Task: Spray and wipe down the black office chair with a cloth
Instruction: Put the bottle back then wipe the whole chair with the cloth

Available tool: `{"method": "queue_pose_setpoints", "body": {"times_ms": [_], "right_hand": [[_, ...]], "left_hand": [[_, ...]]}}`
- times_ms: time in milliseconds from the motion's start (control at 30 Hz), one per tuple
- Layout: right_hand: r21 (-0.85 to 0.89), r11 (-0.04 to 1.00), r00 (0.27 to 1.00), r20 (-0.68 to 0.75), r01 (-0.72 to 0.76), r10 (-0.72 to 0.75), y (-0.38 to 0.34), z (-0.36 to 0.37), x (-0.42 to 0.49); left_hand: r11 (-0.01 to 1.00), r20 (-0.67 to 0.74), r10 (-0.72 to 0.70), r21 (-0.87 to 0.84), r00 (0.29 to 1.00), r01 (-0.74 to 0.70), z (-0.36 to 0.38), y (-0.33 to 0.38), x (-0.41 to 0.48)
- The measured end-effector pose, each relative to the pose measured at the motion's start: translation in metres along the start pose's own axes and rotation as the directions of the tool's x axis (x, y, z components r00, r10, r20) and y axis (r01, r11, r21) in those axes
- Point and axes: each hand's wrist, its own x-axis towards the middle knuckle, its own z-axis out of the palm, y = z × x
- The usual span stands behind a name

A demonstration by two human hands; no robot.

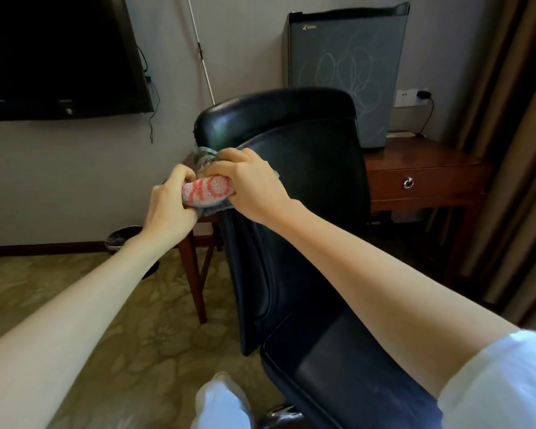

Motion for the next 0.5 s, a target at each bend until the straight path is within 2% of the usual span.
{"method": "queue_pose_setpoints", "body": {"times_ms": [167, 267, 400, 500], "right_hand": [[-0.102, 0.994, 0.999, -0.007, 0.038, -0.039, 0.005, 0.033, -0.044], [-0.133, 0.991, 0.999, -0.033, -0.001, -0.003, 0.003, 0.063, -0.07], [-0.202, 0.979, 0.998, 0.035, -0.042, 0.05, 0.0, 0.093, -0.106], [-0.184, 0.981, 0.996, 0.06, -0.061, 0.073, 0.004, 0.1, -0.116]], "left_hand": [[0.998, 0.036, -0.056, 0.004, 0.998, 0.056, 0.034, -0.02, -0.032], [0.996, 0.108, -0.086, -0.019, 0.99, 0.088, 0.057, -0.035, -0.052], [0.994, 0.166, -0.102, -0.026, 0.981, 0.108, 0.087, -0.054, -0.073], [0.997, 0.136, -0.069, -0.034, 0.988, 0.074, 0.101, -0.063, -0.078]]}}
